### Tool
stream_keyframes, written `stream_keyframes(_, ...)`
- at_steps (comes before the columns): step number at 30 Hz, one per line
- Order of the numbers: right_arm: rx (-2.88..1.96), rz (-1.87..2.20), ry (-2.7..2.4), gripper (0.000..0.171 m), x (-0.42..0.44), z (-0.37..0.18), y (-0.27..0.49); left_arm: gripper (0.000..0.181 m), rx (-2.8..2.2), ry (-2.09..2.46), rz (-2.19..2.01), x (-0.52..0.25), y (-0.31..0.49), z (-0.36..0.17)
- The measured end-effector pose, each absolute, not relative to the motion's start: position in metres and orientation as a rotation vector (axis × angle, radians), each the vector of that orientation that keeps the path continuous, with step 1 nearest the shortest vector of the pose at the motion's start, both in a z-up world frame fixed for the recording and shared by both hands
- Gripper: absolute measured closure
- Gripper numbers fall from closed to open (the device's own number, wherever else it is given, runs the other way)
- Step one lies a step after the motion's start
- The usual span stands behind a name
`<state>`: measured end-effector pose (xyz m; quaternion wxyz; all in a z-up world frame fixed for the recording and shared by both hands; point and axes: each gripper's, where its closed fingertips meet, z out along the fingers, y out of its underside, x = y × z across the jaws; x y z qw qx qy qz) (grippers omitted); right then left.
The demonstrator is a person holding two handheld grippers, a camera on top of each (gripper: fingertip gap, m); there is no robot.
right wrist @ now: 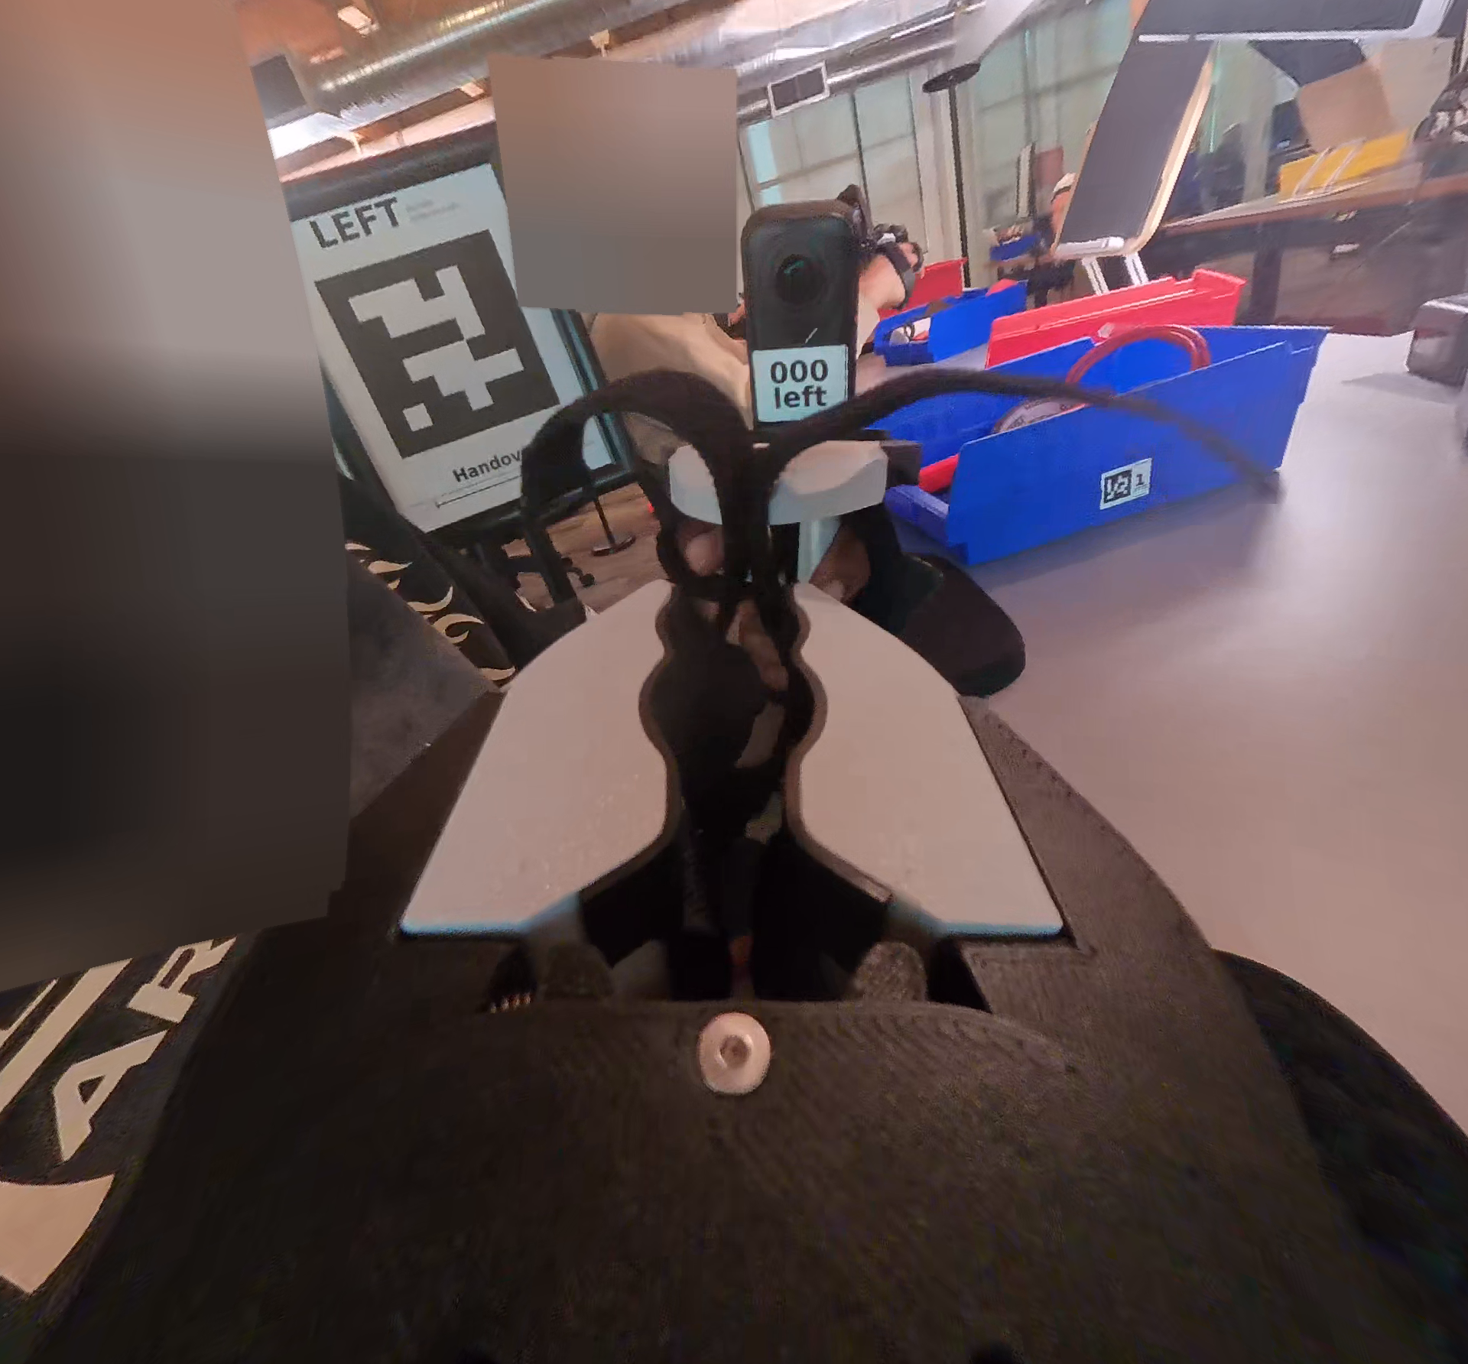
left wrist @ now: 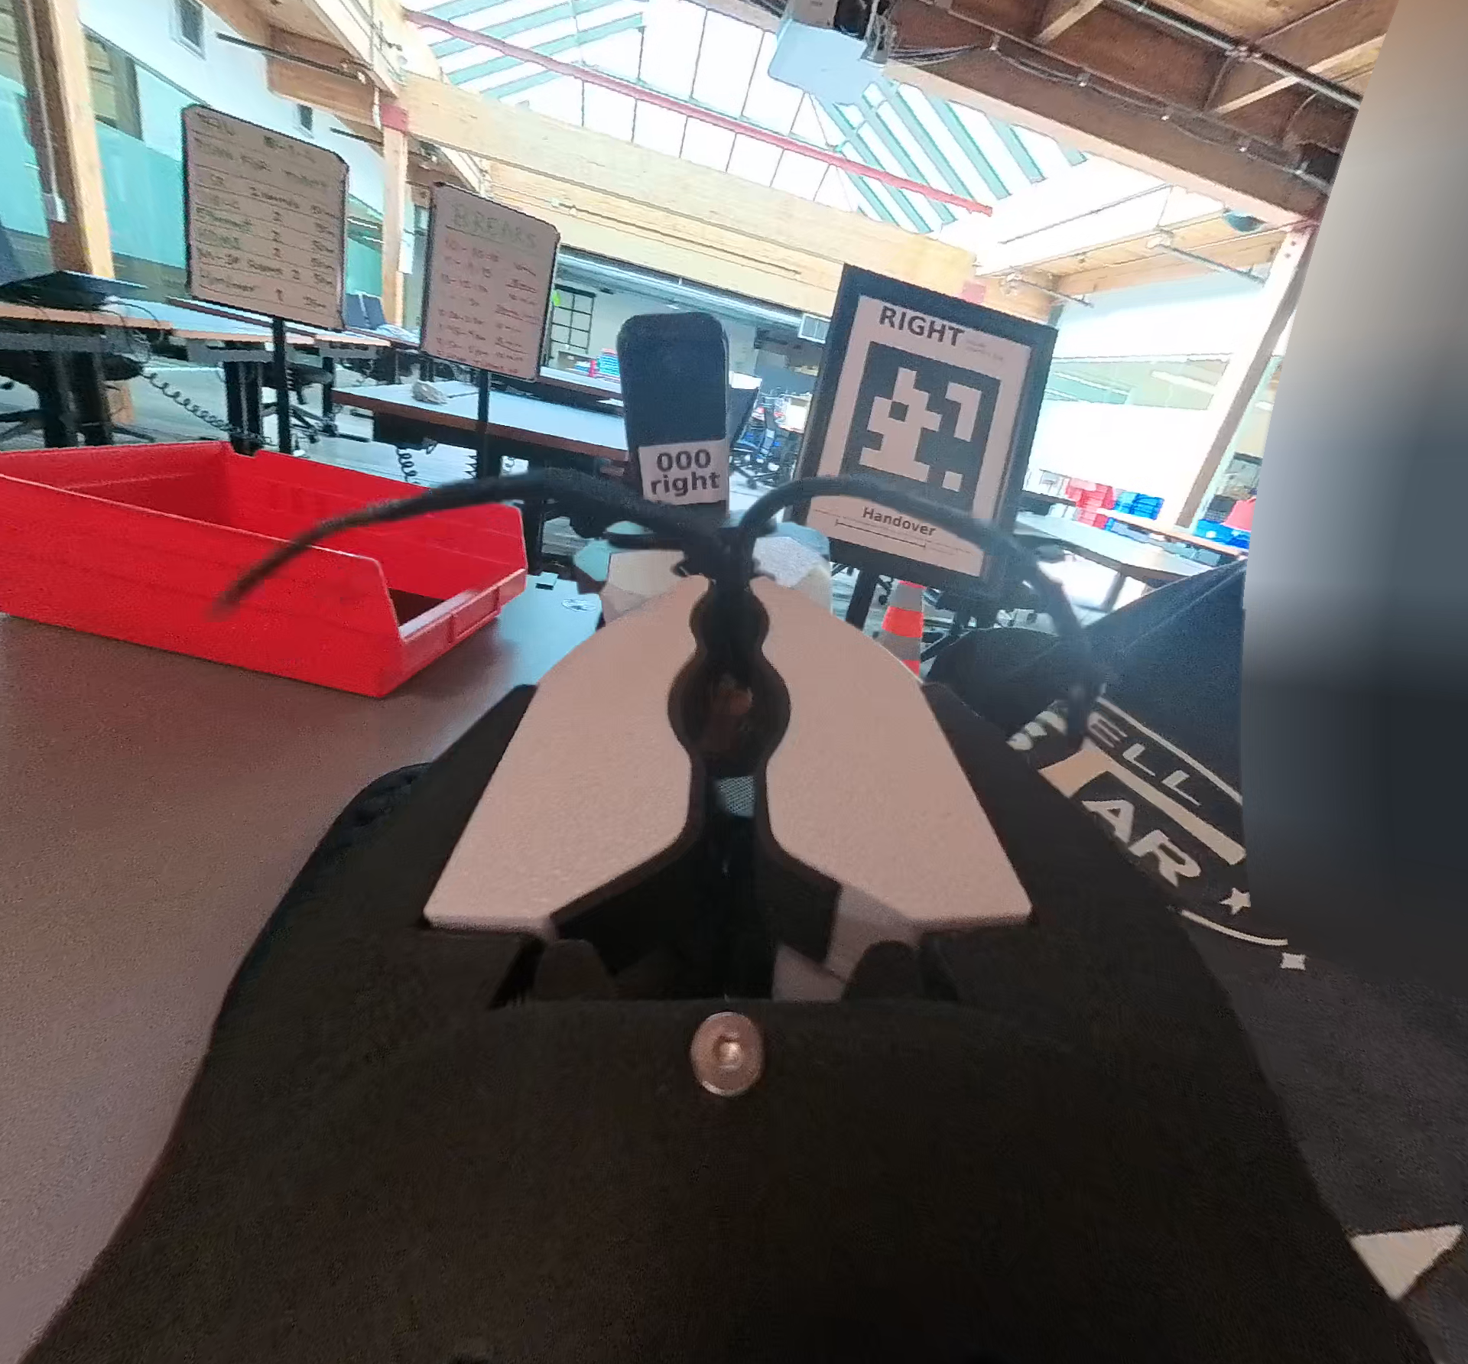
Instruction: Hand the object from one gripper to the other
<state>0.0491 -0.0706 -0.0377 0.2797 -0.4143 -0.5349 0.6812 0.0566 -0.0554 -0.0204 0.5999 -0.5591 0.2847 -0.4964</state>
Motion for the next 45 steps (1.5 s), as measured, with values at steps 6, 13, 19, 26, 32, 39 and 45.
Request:
stream_keyframes(6,-1.115,1.797,-1.4,0.165,0.049,-0.035,-0.065,0.168,-1.313,0.629,-1.163,0.058,-0.052,-0.022)
stream_keyframes(13,-1.078,1.846,-1.313,0.165,0.055,-0.022,-0.06,0.174,-1.399,0.742,-1.205,0.075,-0.057,-0.042)
stream_keyframes(19,-1.126,1.807,-1.361,0.143,0.052,-0.032,-0.061,0.176,-1.311,0.659,-1.163,0.062,-0.052,-0.026)
stream_keyframes(26,-1.111,1.711,-1.507,0.16,0.044,-0.049,-0.076,0.177,-1.242,0.598,-1.178,0.053,-0.051,-0.016)
stream_keyframes(32,-1.163,1.447,-1.573,0.165,0.057,-0.049,-0.057,0.169,-1.213,0.652,-1.183,0.057,-0.054,-0.019)
stream_keyframes(39,-1.102,0.29,-1.659,0.166,0.119,-0.003,0.06,0.162,-1.432,0.631,-0.862,-0.004,-0.027,-0.036)
stream_keyframes(45,-0.669,-1.025,-1.725,0.165,0.167,0.071,0.176,0.162,-1.3,0.53,-0.679,-0.044,-0.036,0.0)
